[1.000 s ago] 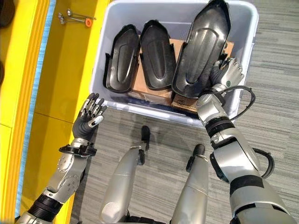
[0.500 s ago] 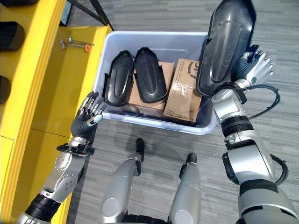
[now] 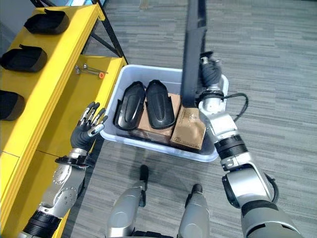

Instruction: Move parts from the plastic box to the shelf.

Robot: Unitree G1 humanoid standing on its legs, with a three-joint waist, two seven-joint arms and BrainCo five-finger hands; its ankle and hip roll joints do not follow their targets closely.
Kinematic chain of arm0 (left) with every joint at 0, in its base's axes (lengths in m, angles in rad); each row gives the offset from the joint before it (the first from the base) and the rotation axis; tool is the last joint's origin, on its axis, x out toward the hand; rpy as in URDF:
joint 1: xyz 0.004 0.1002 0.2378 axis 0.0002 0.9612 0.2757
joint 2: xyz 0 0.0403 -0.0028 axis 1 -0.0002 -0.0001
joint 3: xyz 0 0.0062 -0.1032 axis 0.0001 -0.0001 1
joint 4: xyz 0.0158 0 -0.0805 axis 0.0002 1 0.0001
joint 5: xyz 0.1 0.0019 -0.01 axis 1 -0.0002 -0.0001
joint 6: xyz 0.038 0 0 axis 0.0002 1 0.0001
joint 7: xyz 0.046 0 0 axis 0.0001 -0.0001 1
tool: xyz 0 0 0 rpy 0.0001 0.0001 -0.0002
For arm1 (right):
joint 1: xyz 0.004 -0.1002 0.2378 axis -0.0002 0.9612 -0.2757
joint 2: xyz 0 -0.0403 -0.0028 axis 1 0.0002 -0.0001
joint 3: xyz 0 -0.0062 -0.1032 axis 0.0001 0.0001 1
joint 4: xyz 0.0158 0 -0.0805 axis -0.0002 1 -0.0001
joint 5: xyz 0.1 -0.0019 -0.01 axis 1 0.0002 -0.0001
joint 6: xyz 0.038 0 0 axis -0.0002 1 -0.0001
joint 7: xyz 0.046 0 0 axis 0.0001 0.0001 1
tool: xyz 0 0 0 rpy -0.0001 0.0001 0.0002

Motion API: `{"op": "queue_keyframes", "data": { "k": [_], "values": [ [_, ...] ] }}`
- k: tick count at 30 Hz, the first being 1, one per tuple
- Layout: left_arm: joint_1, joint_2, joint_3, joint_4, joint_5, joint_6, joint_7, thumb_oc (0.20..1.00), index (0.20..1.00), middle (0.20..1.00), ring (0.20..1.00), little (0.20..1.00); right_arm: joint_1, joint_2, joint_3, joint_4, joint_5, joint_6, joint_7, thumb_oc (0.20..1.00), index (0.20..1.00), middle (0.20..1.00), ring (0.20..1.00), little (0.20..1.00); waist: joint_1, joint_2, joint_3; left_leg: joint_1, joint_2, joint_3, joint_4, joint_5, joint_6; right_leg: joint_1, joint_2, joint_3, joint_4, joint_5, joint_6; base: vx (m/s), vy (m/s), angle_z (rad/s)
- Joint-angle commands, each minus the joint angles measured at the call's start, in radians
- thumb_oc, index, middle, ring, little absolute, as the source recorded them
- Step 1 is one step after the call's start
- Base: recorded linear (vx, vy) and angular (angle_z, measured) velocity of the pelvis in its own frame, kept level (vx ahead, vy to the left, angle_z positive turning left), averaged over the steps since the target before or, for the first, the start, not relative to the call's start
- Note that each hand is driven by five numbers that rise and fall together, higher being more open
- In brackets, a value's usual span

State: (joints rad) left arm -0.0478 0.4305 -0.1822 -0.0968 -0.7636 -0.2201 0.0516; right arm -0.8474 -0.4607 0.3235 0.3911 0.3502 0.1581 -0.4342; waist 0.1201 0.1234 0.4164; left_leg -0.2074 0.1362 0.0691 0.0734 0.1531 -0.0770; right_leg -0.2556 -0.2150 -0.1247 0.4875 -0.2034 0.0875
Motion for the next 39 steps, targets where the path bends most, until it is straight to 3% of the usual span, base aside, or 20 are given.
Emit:
{"op": "queue_keyframes", "data": {
  "k": [1,4,5,6,7,8,12,14,15,17,19,20,21,23,26,29,33,34,38,39],
  "values": [
    [0.02,0.002,0.031,-0.022,0.035,-0.03,0.028,1.0,1.0,1.0,1.0,1.0,0.005,0.023,0.006,-0.098,0.004,-0.003,0.092,0.2,0.2,0.2,0.2,0.2,0.019,-0.047,-0.045,0.048,0.07,-0.03,0.028,-0.052,-0.042,0.066,0.008,-0.074,-0.086,0.061,-0.04,0.07,0.026,0.1],
    [0.054,-0.018,0.044,0.026,0.054,-0.036,-0.006,1.0,1.0,1.0,1.0,1.0,0.035,0.059,0.062,-0.117,-0.001,0.027,0.117,0.2,0.2,0.2,0.2,0.2,0.04,-0.053,-0.069,0.071,0.095,-0.026,-0.051,0.016,-0.063,0.134,0.02,-0.112,-0.122,0.056,-0.046,0.06,0.058,0.34],
    [0.05,-0.033,0.036,0.045,0.072,-0.033,-0.058,1.0,1.0,1.0,1.0,1.0,0.077,0.064,0.081,-0.147,-0.004,0.028,0.095,0.2,0.2,0.2,0.2,0.2,0.029,-0.057,-0.072,0.058,0.092,0.032,-0.009,0.02,-0.062,0.161,0.015,-0.154,-0.154,0.071,-0.049,-0.22,0.209,0.94],
    [0.035,-0.034,0.027,0.065,0.072,-0.055,-0.089,1.0,1.0,1.0,1.0,1.0,0.084,0.055,0.085,-0.143,-0.016,0.008,0.114,0.2,0.2,0.2,0.2,0.2,0.018,-0.072,-0.066,0.053,0.043,0.066,0.1,-0.071,-0.033,0.147,-0.008,-0.156,-0.145,0.081,-0.044,-0.3,0.436,1.37],
    [0.027,-0.031,0.015,0.066,0.081,-0.065,-0.072,1.0,1.0,1.0,1.0,1.0,0.094,0.051,0.096,-0.149,-0.011,-0.009,0.15,0.2,0.2,0.2,0.2,0.2,0.014,-0.08,-0.069,0.067,-0.001,0.082,0.109,-0.127,-0.003,0.136,-0.022,-0.157,-0.165,0.11,-0.025,-0.23,0.467,1.14],
    [0.026,-0.03,0.008,0.059,0.08,-0.057,-0.061,1.0,1.0,1.0,1.0,1.0,0.102,0.054,0.105,-0.159,-0.013,-0.009,0.152,0.2,0.2,0.2,0.2,0.2,0.009,-0.082,-0.063,0.08,-0.006,0.089,0.112,-0.136,0.0,0.15,-0.026,-0.159,-0.181,0.122,-0.019,-0.14,0.482,0.76],
    [-0.041,-0.005,-0.071,0.037,0.125,-0.005,-0.015,1.0,1.0,1.0,1.0,1.0,0.131,0.134,0.128,-0.143,-0.061,-0.026,0.127,0.2,0.2,0.2,0.2,0.2,0.006,-0.11,-0.078,0.107,-0.073,0.089,0.095,-0.183,0.057,0.18,-0.068,-0.095,-0.333,0.285,0.046,-0.07,0.227,0.01],
    [-0.053,0.002,-0.094,0.04,0.129,0.004,-0.021,1.0,1.0,1.0,1.0,1.0,0.145,0.137,0.123,-0.139,-0.069,-0.034,0.11,0.2,0.2,0.2,0.2,0.2,0.002,-0.111,-0.093,0.104,-0.088,0.065,0.071,-0.182,0.069,0.173,-0.053,-0.059,-0.343,0.289,0.051,-0.01,0.06,0.28],
    [-0.059,0.007,-0.116,0.049,0.129,0.008,-0.028,1.0,1.0,1.0,1.0,1.0,0.167,0.141,0.12,-0.138,-0.091,-0.036,0.093,0.2,0.2,0.2,0.2,0.2,-0.002,-0.11,-0.104,0.104,-0.102,0.036,0.052,-0.183,0.083,0.165,-0.02,-0.025,-0.315,0.258,0.047,0.0,0.056,0.63],
    [-0.051,0.012,-0.12,0.044,0.134,0.017,-0.026,1.0,1.0,1.0,1.0,1.0,0.186,0.14,0.113,-0.139,-0.095,-0.031,0.102,0.2,0.2,0.2,0.2,0.2,0.0,-0.109,-0.116,0.105,-0.11,0.025,0.029,-0.177,0.092,0.153,0.02,-0.032,-0.275,0.219,0.039,-0.01,0.091,0.91],
    [-0.015,0.014,-0.089,0.044,0.117,0.007,-0.016,1.0,1.0,1.0,1.0,1.0,0.21,0.131,0.116,-0.158,-0.123,-0.017,0.139,0.2,0.2,0.2,0.2,0.2,0.018,-0.113,-0.124,0.118,-0.126,0.039,-0.016,-0.155,0.089,0.17,0.117,-0.102,-0.221,0.129,0.001,-0.05,0.104,0.71],
    [-0.011,0.012,-0.083,0.042,0.12,0.005,-0.017,1.0,1.0,1.0,1.0,1.0,0.212,0.13,0.119,-0.163,-0.129,-0.011,0.139,0.2,0.2,0.2,0.2,0.2,0.021,-0.113,-0.127,0.114,-0.13,0.037,-0.025,-0.145,0.087,0.167,0.144,-0.105,-0.216,0.12,-0.011,-0.11,0.026,0.2],
    [0.0,0.004,-0.067,0.036,0.131,0.002,-0.015,1.0,1.0,1.0,1.0,1.0,0.211,0.127,0.125,-0.168,-0.146,-0.009,0.142,0.2,0.2,0.2,0.2,0.2,0.026,-0.114,-0.124,0.108,-0.143,0.03,-0.039,-0.125,0.08,0.15,0.213,-0.1,-0.186,0.097,-0.036,-0.13,-0.044,-0.03],
    [0.007,0.004,-0.048,0.039,0.139,0.006,-0.02,1.0,1.0,1.0,1.0,1.0,0.219,0.128,0.121,-0.154,-0.174,-0.01,0.149,0.2,0.2,0.2,0.2,0.2,0.03,-0.122,-0.117,0.077,-0.177,-0.018,-0.019,-0.122,0.085,0.161,0.235,-0.085,-0.218,0.094,-0.059,-0.11,-0.117,0.09],
    [0.006,0.005,-0.013,0.058,0.122,0.014,-0.094,1.0,1.0,1.0,1.0,1.0,0.206,0.108,0.108,-0.127,-0.212,-0.035,0.15,0.2,0.2,0.2,0.2,0.2,0.041,-0.117,-0.114,0.058,-0.192,-0.018,-0.013,-0.11,0.085,0.177,0.238,-0.111,-0.246,0.095,-0.073,-0.12,-0.126,0.39],
    [-0.017,-0.008,-0.021,0.071,0.126,0.053,-0.149,1.0,1.0,1.0,1.0,1.0,0.19,0.097,0.101,-0.115,-0.208,-0.045,0.124,0.2,0.2,0.2,0.2,0.2,0.036,-0.113,-0.114,0.027,-0.167,0.099,0.017,-0.11,0.075,0.198,0.219,-0.182,-0.265,0.096,-0.078,-0.09,-0.101,0.7],
    [-0.014,-0.011,-0.024,0.071,0.116,0.049,-0.127,1.0,1.0,1.0,1.0,1.0,0.143,0.094,0.104,-0.113,-0.2,-0.038,0.149,0.2,0.2,0.2,0.2,0.2,0.041,-0.13,-0.11,0.022,-0.121,0.066,0.095,-0.137,0.06,0.205,0.188,-0.197,-0.256,0.095,-0.086,-0.04,0.041,0.69],
    [-0.008,-0.006,-0.015,0.054,0.117,0.046,-0.123,1.0,1.0,1.0,1.0,1.0,0.121,0.086,0.113,-0.138,-0.2,-0.015,0.185,0.2,0.2,0.2,0.2,0.2,0.04,-0.142,-0.113,0.049,-0.082,0.027,0.127,-0.141,0.042,0.209,0.161,-0.189,-0.253,0.1,-0.083,-0.01,0.184,0.16],
    [-0.002,-0.011,-0.014,0.049,0.121,0.05,-0.112,1.0,1.0,1.0,1.0,1.0,0.095,0.087,0.15,-0.13,-0.183,-0.011,0.207,0.2,0.2,0.2,0.2,0.2,0.054,-0.137,-0.135,0.082,-0.075,-0.003,0.101,-0.147,0.042,0.22,0.141,-0.198,-0.242,0.093,-0.083,0.09,0.219,0.12],
    [-0.004,-0.011,-0.019,0.052,0.105,0.058,-0.115,1.0,1.0,1.0,1.0,1.0,0.095,0.094,0.156,-0.134,-0.185,-0.006,0.203,0.2,0.2,0.2,0.2,0.2,0.056,-0.139,-0.14,0.085,-0.09,0.004,0.128,-0.178,0.052,0.224,0.13,-0.205,-0.233,0.09,-0.08,0.08,0.168,-0.02]
  ]
}}
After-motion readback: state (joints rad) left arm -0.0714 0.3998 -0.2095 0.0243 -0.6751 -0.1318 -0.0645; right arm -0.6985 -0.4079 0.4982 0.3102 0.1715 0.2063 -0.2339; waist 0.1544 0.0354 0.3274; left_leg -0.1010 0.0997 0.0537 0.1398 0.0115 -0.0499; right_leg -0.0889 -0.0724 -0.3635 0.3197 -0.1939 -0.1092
